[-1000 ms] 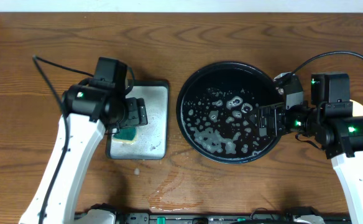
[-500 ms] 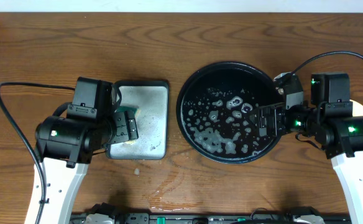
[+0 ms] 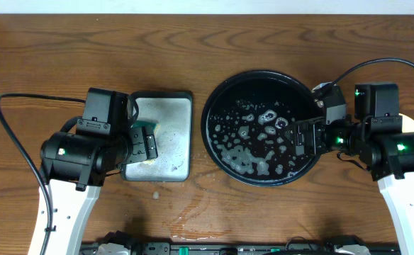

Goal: Clean dirty plates on tray and stack at the side

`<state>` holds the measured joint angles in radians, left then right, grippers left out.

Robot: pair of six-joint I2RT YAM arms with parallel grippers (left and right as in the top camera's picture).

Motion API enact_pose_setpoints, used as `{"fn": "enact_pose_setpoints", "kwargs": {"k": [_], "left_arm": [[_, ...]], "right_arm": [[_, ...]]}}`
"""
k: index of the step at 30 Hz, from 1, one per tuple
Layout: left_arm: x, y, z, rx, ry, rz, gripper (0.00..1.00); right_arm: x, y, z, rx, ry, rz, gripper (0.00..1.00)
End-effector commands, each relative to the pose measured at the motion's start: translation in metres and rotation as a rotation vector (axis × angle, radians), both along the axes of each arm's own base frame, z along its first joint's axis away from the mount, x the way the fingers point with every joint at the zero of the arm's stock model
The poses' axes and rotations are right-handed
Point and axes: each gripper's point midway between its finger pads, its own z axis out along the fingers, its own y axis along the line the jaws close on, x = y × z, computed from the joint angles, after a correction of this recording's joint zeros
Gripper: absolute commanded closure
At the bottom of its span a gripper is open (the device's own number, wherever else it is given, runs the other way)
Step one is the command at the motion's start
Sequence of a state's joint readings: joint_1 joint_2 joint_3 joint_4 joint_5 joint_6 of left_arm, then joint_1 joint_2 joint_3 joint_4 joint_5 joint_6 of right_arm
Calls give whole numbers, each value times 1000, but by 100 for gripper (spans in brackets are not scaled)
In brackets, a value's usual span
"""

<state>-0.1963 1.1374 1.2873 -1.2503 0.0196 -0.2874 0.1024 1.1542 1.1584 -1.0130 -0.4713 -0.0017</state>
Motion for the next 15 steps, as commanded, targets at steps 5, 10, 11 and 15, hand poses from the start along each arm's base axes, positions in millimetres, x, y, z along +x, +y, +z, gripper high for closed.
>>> {"fn": "enact_pose_setpoints", "kwargs": {"k": [5,10,11,15], "left_arm": [[1,3,1,11,-1,10,12],[1,3,1,11,-1,10,12],[1,3,1,12,-1,10,12],[1,3,1,12,-1,10,12]], "right_arm": [[-27,-10,52,-36,-241,-12,1],[-46,-23,88,-115,-495,-4,1],[-47,-25,92,-136,-544,4,1],[-46,-34,85,-219,-737,-1,1]]}}
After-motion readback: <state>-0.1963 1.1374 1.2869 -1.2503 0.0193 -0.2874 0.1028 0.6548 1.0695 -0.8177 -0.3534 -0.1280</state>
